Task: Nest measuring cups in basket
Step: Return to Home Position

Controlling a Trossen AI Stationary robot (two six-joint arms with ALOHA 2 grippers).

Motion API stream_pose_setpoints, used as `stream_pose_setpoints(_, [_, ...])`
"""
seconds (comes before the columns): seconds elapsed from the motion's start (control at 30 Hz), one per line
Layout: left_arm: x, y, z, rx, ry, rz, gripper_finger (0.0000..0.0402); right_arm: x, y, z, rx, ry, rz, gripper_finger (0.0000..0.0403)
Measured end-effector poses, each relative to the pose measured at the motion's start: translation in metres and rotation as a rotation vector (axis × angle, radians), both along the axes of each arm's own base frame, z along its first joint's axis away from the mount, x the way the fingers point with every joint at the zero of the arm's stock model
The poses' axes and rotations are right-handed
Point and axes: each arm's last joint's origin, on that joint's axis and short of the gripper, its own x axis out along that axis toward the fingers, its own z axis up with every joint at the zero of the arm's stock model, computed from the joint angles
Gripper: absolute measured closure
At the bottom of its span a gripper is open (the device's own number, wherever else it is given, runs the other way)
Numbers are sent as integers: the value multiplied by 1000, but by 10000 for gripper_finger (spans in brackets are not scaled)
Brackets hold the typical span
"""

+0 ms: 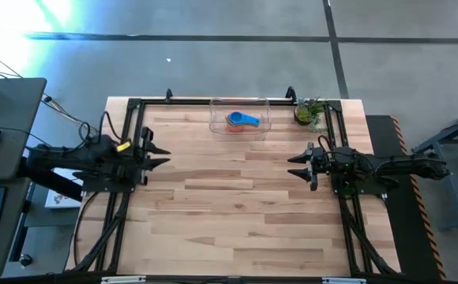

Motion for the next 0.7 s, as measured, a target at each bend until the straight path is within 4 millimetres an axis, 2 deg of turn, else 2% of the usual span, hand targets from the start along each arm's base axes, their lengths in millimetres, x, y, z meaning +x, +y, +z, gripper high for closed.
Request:
stream_pose_setpoints(0.17, [-5,0,-24,-30,-5,-5,323,0,0,0,0,0,0,194])
stream_pose_setpoints(0.47, [-8,0,-51,-46,-7,-7,323,0,0,0,0,0,0,194])
stream_pose_setpoints(0.7, [-3,0,-75,-34,105,-4,323,0,0,0,0,0,-1,194])
